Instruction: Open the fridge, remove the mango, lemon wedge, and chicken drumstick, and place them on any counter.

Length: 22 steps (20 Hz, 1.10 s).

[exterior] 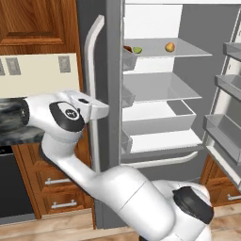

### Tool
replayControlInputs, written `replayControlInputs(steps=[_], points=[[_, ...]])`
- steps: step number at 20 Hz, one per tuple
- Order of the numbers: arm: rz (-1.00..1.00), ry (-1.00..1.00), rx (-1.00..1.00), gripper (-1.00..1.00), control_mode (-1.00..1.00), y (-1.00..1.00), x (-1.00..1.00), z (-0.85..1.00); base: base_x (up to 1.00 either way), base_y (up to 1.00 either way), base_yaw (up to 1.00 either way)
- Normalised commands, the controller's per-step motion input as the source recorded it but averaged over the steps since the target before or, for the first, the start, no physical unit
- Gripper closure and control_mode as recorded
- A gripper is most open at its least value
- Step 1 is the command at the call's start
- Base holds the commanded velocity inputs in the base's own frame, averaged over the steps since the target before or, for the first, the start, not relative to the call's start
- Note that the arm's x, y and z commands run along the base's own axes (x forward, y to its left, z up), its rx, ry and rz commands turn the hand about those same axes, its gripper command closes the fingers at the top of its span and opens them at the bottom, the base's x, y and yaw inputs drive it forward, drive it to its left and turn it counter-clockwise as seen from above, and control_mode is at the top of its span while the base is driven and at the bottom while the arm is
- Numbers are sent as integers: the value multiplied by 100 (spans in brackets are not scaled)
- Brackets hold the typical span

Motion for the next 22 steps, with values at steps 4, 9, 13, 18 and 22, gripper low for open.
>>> replayControlInputs(steps=[4,9,13,18,22], points=[[-1,0,-2,-100,-100,12,0,-23,0,0,0],[0,0,0,-100,-100,3,-3,-52,0,0,0],[0,-4,0,-100,-100,0,-44,-34,0,0,0],[7,-21,0,-100,-100,11,-89,-2,0,0,0],[11,-15,0,-100,-100,19,-100,15,0,0,0]])
